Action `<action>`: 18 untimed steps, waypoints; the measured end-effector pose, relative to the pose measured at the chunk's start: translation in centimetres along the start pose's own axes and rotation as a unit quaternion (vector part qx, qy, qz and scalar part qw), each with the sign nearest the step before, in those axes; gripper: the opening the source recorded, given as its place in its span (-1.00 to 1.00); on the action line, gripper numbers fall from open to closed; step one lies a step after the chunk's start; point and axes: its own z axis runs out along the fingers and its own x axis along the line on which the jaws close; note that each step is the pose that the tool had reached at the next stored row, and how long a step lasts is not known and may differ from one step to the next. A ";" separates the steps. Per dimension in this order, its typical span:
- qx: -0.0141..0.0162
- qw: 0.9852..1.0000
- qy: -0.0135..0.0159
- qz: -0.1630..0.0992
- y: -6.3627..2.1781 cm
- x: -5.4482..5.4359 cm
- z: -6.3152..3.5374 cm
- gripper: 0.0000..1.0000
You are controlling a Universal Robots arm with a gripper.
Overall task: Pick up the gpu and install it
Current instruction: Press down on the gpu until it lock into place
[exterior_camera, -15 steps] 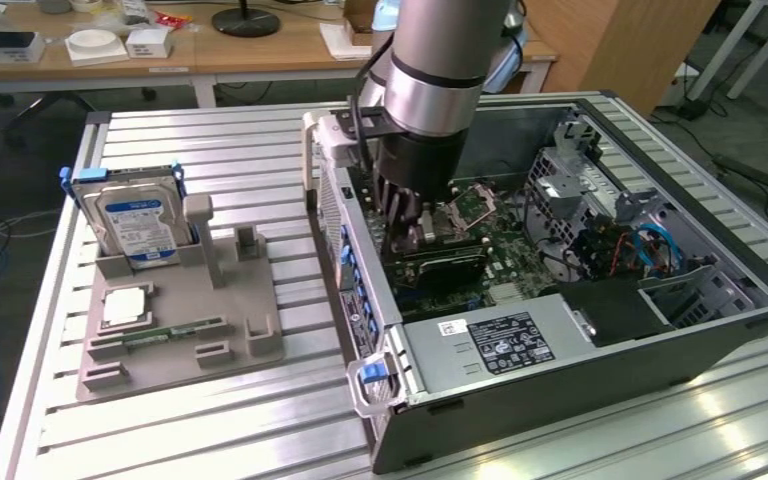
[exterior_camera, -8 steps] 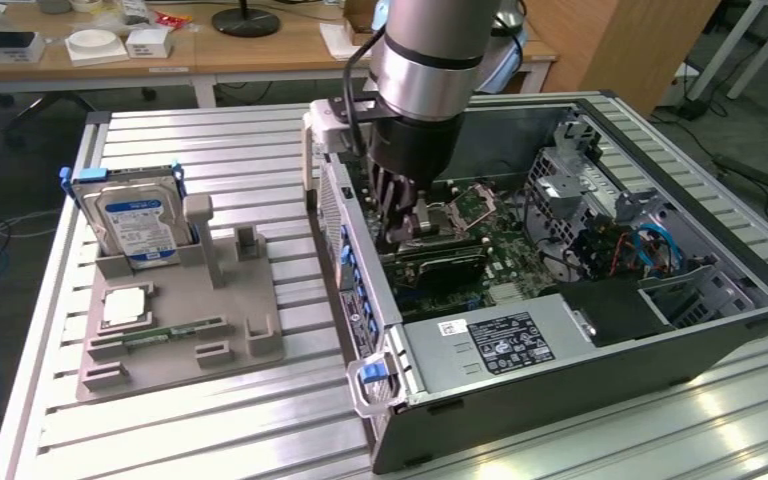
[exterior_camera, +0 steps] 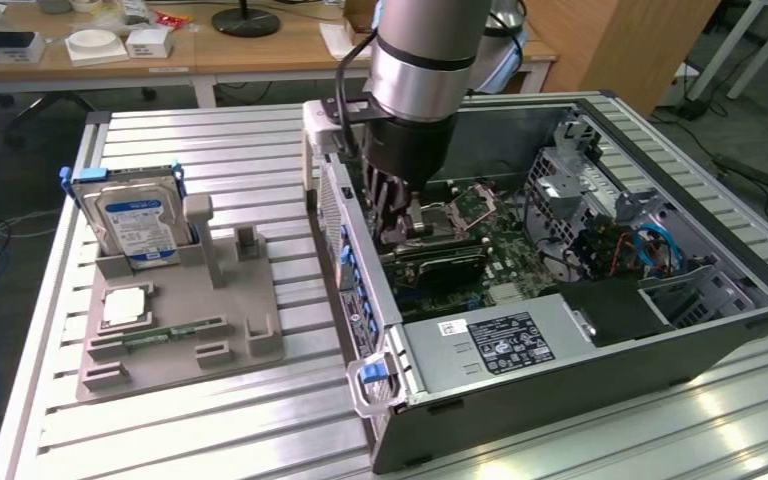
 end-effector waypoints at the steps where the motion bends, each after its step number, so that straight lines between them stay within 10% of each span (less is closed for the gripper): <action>1: 0.000 1.000 0.000 0.000 0.09 0.0 0.03 -0.80; 18: 0.000 1.000 0.000 -0.004 0.49 -0.2 0.47 -0.80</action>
